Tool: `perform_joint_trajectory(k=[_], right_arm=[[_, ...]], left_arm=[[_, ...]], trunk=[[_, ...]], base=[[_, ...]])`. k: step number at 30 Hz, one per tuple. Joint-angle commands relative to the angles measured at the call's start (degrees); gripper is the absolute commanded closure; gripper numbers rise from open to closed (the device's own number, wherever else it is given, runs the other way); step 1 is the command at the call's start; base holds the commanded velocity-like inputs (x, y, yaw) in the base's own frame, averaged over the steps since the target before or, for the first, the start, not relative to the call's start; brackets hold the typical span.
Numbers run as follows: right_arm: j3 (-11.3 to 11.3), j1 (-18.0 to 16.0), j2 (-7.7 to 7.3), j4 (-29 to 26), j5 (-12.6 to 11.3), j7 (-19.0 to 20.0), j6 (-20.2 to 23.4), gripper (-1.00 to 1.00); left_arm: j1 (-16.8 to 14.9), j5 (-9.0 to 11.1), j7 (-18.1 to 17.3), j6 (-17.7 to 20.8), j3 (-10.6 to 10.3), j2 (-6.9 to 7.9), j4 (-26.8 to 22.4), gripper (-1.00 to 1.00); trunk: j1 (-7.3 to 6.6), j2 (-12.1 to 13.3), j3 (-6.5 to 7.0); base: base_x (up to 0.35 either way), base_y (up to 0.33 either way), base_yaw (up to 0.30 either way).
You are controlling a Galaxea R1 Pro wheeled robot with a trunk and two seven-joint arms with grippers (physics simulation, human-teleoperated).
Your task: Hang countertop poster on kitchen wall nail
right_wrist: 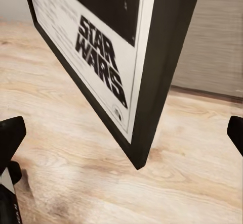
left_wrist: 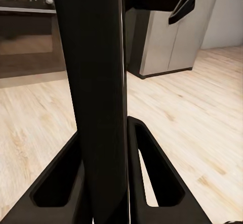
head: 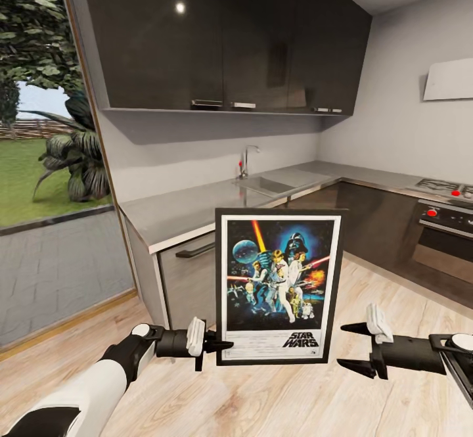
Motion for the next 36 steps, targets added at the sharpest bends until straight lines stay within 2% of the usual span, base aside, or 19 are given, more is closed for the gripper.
perform_joint_trajectory(k=[1,6,8,10,16,36], right_arm=[[-0.1,-0.2,0.17,-0.1,0.2,0.5,0.6,-1.00],[0.2,-1.7,0.67,0.1,0.2,0.8,0.6,-1.00],[0.8,-1.8,0.80,0.1,0.2,0.8,0.6,-1.00],[2.3,-2.0,0.99,0.2,0.2,0.7,0.6,-1.00],[3.1,-2.1,1.10,0.2,0.1,0.7,0.6,-1.00],[3.3,-2.1,1.11,0.5,0.1,0.8,0.4,-1.00]], left_arm=[[0.0,-0.3,0.0,-0.5,0.1,-0.03,0.0,1.00],[0.0,-0.2,-0.4,-0.6,0.1,-0.05,0.0,1.00],[0.0,-0.3,-1.2,-0.6,0.1,-0.03,-0.1,1.00],[0.0,-0.3,-3.0,-0.5,0.1,-0.05,-0.1,1.00],[0.0,-0.3,-3.9,-0.4,0.2,-0.02,0.0,1.00],[0.0,-0.2,-4.1,-0.4,0.2,0.09,0.0,1.00]], trunk=[[0.00,0.0,-0.06],[0.00,0.0,-0.06],[0.00,0.0,-0.06],[0.00,0.0,-0.06],[0.00,0.0,-0.06],[0.00,0.0,-0.06]], base=[[0.000,0.000,0.000],[0.000,0.000,0.000],[0.000,0.000,0.000],[0.000,0.000,0.000],[0.000,0.000,0.000],[0.000,0.000,0.000]])
